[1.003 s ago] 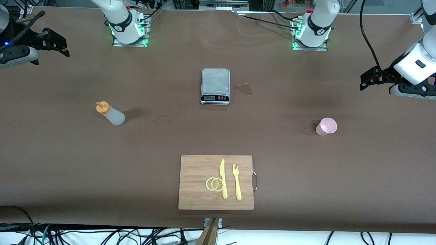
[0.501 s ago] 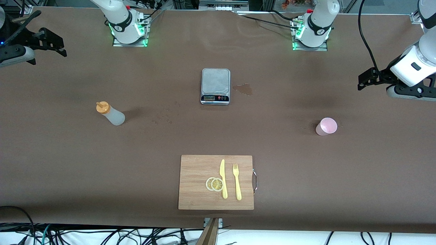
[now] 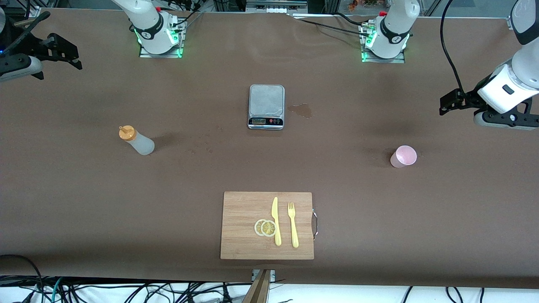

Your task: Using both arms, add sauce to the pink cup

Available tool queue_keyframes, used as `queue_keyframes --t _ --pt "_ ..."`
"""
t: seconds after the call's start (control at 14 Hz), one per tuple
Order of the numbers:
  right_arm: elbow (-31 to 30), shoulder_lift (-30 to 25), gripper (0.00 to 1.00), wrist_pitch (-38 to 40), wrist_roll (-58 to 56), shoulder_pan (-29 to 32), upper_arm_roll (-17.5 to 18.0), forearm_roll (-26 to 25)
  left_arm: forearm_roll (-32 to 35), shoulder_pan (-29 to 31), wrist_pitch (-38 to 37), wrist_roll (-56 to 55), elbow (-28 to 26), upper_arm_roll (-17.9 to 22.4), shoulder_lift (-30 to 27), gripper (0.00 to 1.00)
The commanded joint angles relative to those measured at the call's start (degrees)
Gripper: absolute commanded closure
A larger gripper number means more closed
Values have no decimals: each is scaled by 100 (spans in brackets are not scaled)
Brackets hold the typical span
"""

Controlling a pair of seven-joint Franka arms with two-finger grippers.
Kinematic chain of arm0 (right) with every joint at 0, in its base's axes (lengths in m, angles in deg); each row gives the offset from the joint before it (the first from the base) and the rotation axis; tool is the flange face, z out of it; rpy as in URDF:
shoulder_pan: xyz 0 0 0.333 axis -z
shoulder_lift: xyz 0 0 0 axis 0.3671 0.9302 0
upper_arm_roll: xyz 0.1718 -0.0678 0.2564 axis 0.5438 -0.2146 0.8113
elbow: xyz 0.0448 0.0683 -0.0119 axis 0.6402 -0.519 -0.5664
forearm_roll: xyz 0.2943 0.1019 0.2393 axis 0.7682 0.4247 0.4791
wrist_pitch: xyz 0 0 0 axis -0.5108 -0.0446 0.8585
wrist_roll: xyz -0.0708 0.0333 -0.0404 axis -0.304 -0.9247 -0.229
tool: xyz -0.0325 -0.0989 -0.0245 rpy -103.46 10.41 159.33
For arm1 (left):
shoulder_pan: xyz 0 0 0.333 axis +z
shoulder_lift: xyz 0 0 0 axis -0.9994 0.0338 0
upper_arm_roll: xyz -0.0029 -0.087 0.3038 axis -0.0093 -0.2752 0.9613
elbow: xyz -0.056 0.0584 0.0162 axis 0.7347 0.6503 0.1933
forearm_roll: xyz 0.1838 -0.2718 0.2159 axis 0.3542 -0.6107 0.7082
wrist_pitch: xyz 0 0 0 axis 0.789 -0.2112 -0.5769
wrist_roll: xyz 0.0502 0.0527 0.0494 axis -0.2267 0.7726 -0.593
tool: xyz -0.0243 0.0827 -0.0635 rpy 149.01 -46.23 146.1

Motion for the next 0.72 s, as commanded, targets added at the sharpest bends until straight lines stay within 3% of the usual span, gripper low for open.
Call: queue_keyframes --t 0.0,0.64 --pt "66 -104 0 60 -79 36 17 23 -68 39 60 44 -23 0 -27 0" --pt "66 -112 0 104 -79 36 -18 -29 -68 39 43 18 -5 0 -36 0"
